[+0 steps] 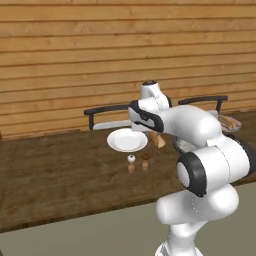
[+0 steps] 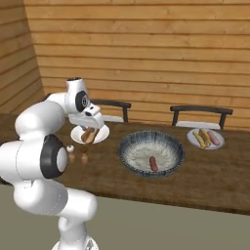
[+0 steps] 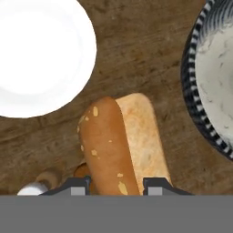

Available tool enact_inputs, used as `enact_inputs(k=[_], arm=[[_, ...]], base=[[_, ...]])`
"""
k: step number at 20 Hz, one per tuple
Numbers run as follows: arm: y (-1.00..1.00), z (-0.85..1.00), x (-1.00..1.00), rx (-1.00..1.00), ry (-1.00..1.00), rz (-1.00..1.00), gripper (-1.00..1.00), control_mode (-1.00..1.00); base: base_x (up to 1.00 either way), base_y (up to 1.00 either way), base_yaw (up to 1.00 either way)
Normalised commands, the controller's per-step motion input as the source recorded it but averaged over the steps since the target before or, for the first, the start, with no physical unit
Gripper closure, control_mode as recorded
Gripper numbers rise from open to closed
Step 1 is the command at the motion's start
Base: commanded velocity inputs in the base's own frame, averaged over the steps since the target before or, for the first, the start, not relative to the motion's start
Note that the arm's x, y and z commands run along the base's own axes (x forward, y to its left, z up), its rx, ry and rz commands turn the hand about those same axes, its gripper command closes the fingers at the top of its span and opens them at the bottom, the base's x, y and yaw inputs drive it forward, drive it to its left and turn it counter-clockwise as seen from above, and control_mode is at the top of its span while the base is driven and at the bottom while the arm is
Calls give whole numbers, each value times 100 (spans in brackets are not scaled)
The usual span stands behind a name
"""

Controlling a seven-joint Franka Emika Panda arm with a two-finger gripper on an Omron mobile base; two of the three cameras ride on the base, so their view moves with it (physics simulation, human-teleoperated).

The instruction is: Place one bun and one sausage from the bowl on each plate.

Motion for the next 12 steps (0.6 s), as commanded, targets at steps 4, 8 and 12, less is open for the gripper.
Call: enact_inputs(k=[4, 8, 12], arm=[[0, 0, 0, 0, 0, 0, 100, 100], [4, 0, 32, 0, 0, 0, 100, -100], [45, 2, 62, -1, 0, 1, 100, -100]], base=[[26, 6, 0], [0, 0, 0], [0, 0, 0]])
